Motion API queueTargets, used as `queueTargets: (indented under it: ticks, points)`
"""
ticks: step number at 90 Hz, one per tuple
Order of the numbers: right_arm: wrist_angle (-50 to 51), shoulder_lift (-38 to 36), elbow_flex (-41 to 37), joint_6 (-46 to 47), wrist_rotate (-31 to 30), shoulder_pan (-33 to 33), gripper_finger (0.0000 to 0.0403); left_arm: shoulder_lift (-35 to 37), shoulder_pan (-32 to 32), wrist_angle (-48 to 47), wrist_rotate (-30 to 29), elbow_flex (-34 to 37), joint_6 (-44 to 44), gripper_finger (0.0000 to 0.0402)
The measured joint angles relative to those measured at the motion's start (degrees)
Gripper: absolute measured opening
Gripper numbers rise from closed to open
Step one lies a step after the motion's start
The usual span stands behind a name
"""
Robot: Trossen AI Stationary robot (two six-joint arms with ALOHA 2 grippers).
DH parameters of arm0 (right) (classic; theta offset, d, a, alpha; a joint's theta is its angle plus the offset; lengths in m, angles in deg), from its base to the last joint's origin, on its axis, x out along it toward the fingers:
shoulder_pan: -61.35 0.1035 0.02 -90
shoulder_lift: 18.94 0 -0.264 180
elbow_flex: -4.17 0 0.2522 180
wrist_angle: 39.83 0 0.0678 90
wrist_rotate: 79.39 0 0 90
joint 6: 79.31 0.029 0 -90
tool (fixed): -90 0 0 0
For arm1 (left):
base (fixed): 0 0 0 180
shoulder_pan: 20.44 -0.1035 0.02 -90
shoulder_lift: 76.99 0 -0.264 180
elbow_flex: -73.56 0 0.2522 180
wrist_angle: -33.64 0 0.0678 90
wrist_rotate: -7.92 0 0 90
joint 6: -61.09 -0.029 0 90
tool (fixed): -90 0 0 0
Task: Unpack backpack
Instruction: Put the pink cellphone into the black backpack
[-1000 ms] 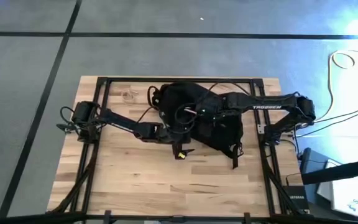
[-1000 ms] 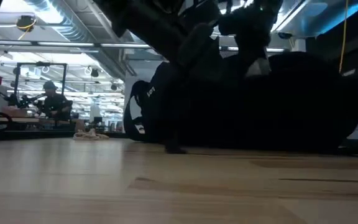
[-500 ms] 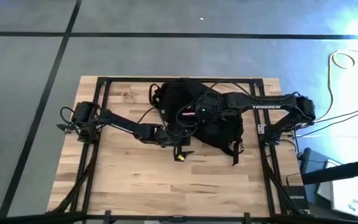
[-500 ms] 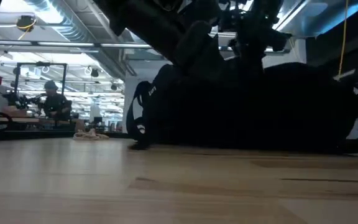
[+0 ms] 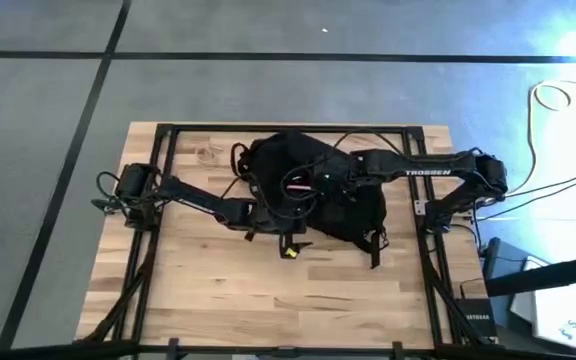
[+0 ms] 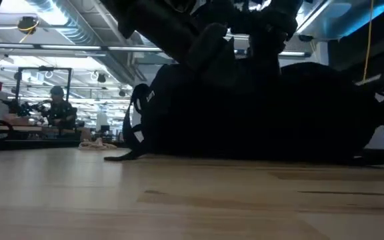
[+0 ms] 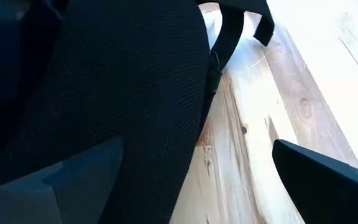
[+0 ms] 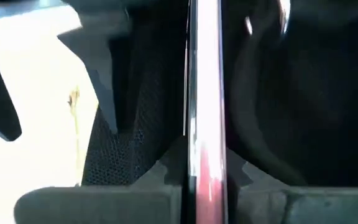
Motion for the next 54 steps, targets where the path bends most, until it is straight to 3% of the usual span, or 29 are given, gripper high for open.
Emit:
queueTargets:
  ticks: [16, 31, 54]
  points:
    - [-1.3, -0.2, -5.2, 10.8, 1.4, 0.1, 0.0021, 0.0, 0.0, -0.2, 0.0, 0.0, 0.0, 0.0399]
    - [-3.3, -0.2, -7.7, 13.8, 5.0, 0.2, 0.0031, 0.0, 0.0, -0.2, 0.0, 0.0, -0.3, 0.0399]
    - [-1.6, -0.6, -6.6, 11.5, 2.4, 0.1, 0.0122, 0.0, 0.0, 0.0, 0.0, 0.0, -0.3, 0.0399]
